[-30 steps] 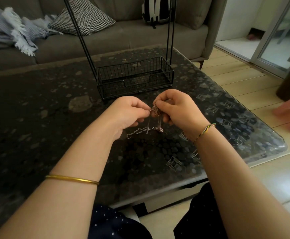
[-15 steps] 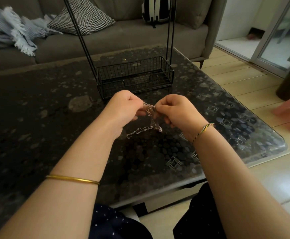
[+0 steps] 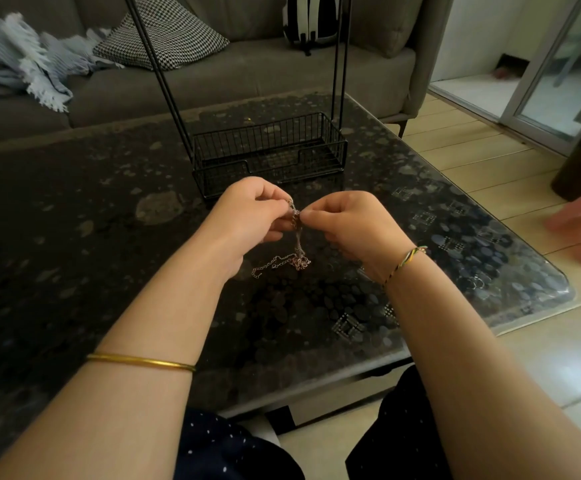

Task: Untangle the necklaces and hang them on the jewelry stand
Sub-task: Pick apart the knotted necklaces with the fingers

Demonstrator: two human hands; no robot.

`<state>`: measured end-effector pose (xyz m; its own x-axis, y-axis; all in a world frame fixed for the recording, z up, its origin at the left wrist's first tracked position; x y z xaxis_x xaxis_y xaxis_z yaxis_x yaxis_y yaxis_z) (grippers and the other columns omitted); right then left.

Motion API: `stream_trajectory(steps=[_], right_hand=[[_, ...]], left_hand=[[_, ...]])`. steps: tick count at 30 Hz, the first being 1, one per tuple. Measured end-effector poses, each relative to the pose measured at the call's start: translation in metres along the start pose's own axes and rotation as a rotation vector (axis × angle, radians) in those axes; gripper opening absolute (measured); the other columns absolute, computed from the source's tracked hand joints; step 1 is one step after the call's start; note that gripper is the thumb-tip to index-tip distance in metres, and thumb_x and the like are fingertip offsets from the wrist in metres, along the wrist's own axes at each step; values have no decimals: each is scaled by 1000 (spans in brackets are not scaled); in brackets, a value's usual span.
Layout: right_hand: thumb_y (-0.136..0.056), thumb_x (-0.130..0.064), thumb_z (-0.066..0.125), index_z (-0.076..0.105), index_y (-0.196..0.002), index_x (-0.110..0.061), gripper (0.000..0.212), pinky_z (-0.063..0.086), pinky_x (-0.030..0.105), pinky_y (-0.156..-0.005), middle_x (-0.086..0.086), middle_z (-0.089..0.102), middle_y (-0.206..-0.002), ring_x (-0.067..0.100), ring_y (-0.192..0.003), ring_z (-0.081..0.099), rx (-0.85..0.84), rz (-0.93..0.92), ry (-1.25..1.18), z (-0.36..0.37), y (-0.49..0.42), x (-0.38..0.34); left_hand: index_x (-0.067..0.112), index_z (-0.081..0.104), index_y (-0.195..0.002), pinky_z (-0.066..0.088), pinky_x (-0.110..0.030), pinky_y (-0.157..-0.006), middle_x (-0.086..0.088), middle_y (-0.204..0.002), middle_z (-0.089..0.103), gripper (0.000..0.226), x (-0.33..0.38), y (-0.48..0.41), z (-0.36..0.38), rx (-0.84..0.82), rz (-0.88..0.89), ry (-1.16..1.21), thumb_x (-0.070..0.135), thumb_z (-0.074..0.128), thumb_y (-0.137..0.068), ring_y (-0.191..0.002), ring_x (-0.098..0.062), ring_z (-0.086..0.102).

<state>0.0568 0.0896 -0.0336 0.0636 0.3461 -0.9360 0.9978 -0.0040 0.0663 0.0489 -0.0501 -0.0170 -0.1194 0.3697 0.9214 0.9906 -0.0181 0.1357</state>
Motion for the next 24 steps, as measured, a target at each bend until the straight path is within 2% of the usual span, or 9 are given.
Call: stream_trajectory(steps=[5, 10, 13, 15, 17, 19, 21, 24], right_hand=[[-85, -14, 67, 66, -74, -13, 11, 25, 9, -34, -10, 45, -50, -1, -31, 36, 33, -39, -9, 0, -2, -1], [-83, -10, 66, 66, -74, -13, 10, 28, 14, -37, -11, 48, -49, 1, -35, 35, 56, -61, -16, -2, -3, -1], [-85, -9, 64, 65, -79, -10, 6, 28, 13, -36, -8, 48, -52, 0, -34, 36, 37, -66, -35, -3, -2, -2], [-86, -7, 62, 64, -82, -9, 4, 28, 13, -36, -6, 46, -53, 0, -34, 36, 3, -50, -75, -2, 0, -3], [-86, -6, 61, 63, -82, -10, 6, 28, 16, -37, -4, 46, -55, 0, -36, 36, -23, -34, -99, -1, 1, -3], [-86, -6, 62, 62, -79, -13, 10, 28, 18, -38, -2, 47, -56, 3, -40, 37, -23, -32, -101, -1, 0, -3], [-85, -7, 63, 62, -77, -14, 11, 29, 20, -40, -1, 49, -58, 7, -44, 37, -15, -34, -102, -1, 0, -3], [-84, -10, 66, 64, -77, -14, 9, 31, 21, -43, 1, 52, -62, 9, -47, 38, 10, -53, -79, -3, -1, -3]], left_hand=[[14, 61, -93, 57, -31, -80, -3, -92, 70, 14, 0, 1, 1, -17, -53, 24, 5, 51, -95, -83, -13, 69], [11, 65, -93, 58, -30, -77, -7, -93, 72, 17, -2, 4, 4, -73, -141, -2, 2, 51, -93, -84, -16, 71], [10, 68, -95, 58, -33, -82, -4, -89, 73, 12, -4, 5, 5, -79, -182, 6, 14, 57, -94, -83, -16, 72], [12, 67, -92, 58, -33, -81, -3, -90, 73, 13, -6, 3, 3, -47, -171, -20, 21, 59, -94, -84, -14, 71], [16, 66, -90, 57, -32, -80, -2, -97, 71, 5, -5, 2, 0, -11, -113, -50, 17, 61, -93, -89, -13, 68], [23, 67, -91, 56, -30, -81, 0, -101, 69, 15, -3, 1, -1, -27, -38, -62, 9, 61, -92, -94, -12, 65], [27, 68, -90, 54, -28, -80, 3, -97, 68, 22, -1, 2, 2, -79, 6, -78, 6, 61, -91, -94, -10, 64], [26, 67, -83, 51, -25, -75, 3, -91, 68, 18, 0, 3, 6, -96, 20, -109, 9, 66, -88, -90, -11, 63]])
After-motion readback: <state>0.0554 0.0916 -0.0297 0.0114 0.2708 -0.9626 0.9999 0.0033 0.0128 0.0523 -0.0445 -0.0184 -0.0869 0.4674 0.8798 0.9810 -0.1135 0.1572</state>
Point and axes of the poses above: each hand's wrist, its own y-axis away from the middle knuckle, its own z-axis out of the palm, x = y × z, the point moved 5 cm from there along -y, towards the middle knuckle
